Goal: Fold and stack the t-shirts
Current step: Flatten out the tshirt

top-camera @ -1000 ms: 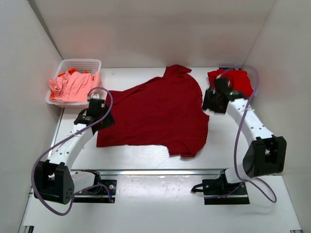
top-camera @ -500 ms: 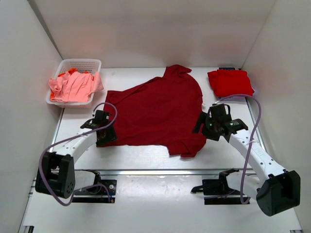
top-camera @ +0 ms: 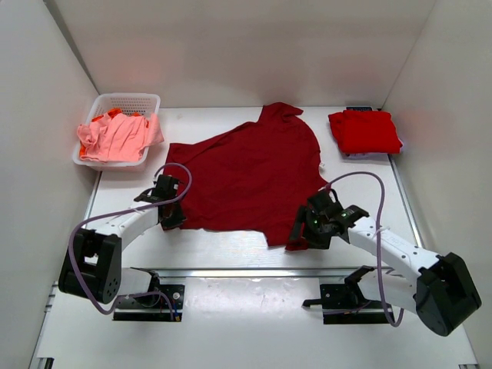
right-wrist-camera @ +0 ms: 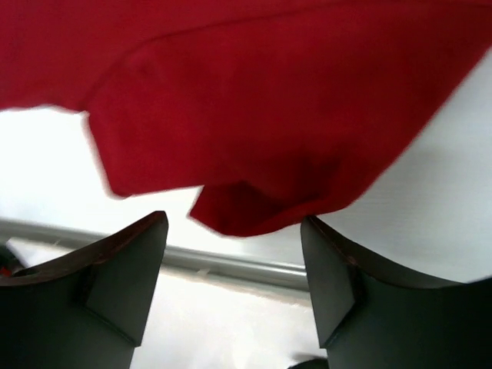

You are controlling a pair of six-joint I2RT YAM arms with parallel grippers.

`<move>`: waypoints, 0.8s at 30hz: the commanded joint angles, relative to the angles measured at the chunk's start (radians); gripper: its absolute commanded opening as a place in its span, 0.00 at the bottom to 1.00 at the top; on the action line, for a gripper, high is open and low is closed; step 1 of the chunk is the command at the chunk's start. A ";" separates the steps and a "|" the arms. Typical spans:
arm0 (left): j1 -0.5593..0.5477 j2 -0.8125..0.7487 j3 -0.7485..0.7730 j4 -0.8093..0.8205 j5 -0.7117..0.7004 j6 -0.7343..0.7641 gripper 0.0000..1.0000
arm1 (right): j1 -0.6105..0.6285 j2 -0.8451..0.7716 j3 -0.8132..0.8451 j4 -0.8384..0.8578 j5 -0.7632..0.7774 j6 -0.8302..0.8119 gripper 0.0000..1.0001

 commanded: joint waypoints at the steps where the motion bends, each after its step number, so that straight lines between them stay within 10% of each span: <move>1: -0.004 -0.006 -0.032 0.018 0.058 -0.010 0.00 | -0.004 0.030 -0.031 0.053 0.045 0.065 0.65; 17: 0.012 -0.041 -0.029 0.006 0.084 0.013 0.00 | -0.300 -0.030 -0.138 0.125 -0.068 -0.082 0.40; 19: 0.024 -0.064 -0.031 0.003 0.092 0.010 0.00 | -0.315 -0.006 -0.126 0.148 -0.120 -0.107 0.32; 21: 0.027 -0.076 -0.023 -0.016 0.089 0.011 0.00 | -0.317 -0.009 -0.086 0.124 -0.122 -0.119 0.00; 24: 0.039 -0.109 0.015 -0.052 0.104 0.019 0.00 | -0.288 -0.034 -0.013 0.027 -0.093 -0.118 0.00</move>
